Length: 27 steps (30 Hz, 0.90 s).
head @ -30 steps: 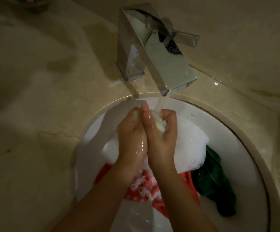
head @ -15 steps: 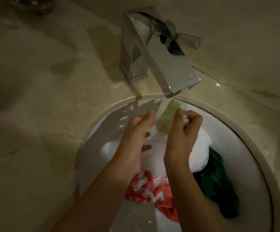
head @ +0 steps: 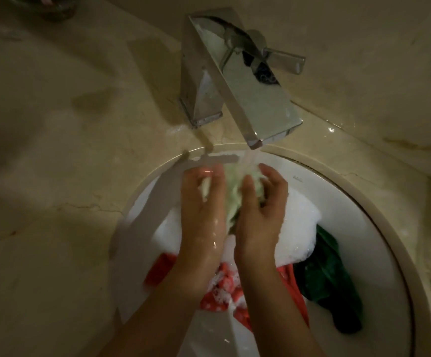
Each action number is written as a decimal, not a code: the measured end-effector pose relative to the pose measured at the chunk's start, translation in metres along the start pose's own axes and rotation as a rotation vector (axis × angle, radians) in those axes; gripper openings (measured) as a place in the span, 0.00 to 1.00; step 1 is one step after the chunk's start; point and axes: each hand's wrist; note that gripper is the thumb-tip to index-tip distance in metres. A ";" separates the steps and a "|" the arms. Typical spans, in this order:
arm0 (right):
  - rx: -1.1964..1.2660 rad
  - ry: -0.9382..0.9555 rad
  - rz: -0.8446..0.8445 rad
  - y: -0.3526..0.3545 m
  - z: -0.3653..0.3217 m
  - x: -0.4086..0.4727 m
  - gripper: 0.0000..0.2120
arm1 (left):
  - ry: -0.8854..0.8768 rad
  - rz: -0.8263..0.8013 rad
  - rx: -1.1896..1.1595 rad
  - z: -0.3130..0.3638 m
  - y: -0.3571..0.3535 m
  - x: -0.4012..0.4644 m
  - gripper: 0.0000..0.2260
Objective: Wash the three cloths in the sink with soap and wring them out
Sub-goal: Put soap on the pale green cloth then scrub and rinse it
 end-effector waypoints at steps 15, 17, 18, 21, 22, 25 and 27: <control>0.141 -0.363 -0.250 -0.008 -0.021 0.014 0.13 | 0.192 0.039 0.503 0.002 0.001 0.022 0.17; 0.166 -0.414 -0.243 -0.007 -0.021 0.015 0.14 | 0.405 0.051 0.232 0.006 0.003 0.025 0.15; 0.189 -0.428 -0.227 -0.007 -0.022 0.015 0.14 | 0.476 0.043 0.117 0.008 0.003 0.023 0.14; 0.277 -0.441 -0.104 -0.004 -0.020 0.022 0.14 | 0.483 -0.027 -0.030 0.007 0.003 0.017 0.10; 0.310 -0.429 -0.048 -0.001 -0.021 0.023 0.13 | 0.470 -0.032 -0.096 0.008 0.002 0.015 0.08; 0.352 -0.275 0.020 0.010 -0.015 0.021 0.12 | 0.441 -0.063 -0.266 0.010 0.006 0.015 0.14; 0.337 -0.172 -0.101 0.016 -0.014 0.012 0.12 | 0.407 -0.120 -0.279 0.011 0.010 0.015 0.18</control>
Point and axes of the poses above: each hand's wrist, its own x-axis towards the middle knuckle, its own y-axis out of the back of the hand, z = x × y, and after that the axes turned 7 degrees about -z, right-handed
